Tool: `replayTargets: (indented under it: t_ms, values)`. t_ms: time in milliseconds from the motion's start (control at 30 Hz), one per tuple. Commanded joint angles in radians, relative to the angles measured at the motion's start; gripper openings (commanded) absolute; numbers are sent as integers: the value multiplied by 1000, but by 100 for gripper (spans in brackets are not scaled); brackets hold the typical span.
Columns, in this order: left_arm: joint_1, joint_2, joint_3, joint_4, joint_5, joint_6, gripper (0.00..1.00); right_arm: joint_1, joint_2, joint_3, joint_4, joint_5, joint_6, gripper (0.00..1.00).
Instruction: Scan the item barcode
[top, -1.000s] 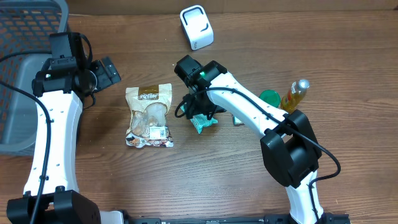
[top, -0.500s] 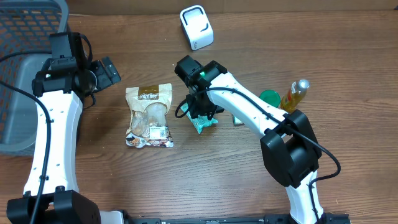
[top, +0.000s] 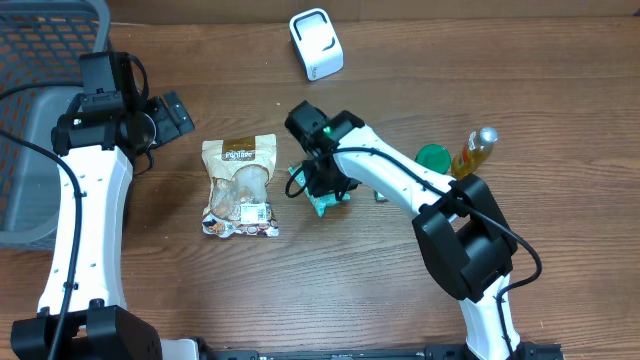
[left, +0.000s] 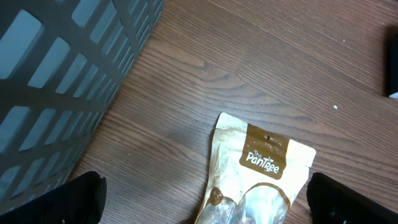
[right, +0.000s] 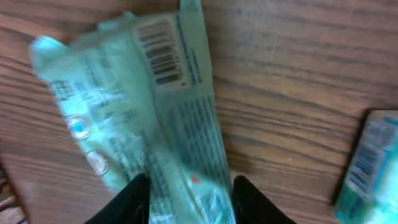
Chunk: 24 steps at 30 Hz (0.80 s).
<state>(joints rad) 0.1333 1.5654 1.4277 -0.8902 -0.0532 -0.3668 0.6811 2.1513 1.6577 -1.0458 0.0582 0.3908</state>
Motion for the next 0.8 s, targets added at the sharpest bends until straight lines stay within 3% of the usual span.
replayTargets:
  t_ms: [0,67,233,433,567,767]
  values:
    - [8,5,8,4,-6,4,100,0,2,-73,55,-47,1,38]
    - [8,5,8,4,-6,4,100,0,2,-108,88,-45,0,38]
    - [8,5,8,4,-6,4,100,-2,2,-140,118,-43,0,52]
    - [8,5,8,4,-6,4,99,-3,-14,-5,37,-5,-1,67]
    - [8,5,8,4,-6,3,100,0,-16,121,-55,-12,1,67]
    - [8,5,8,4,-6,4,100,9,-14,135,-92,-63,1,67]
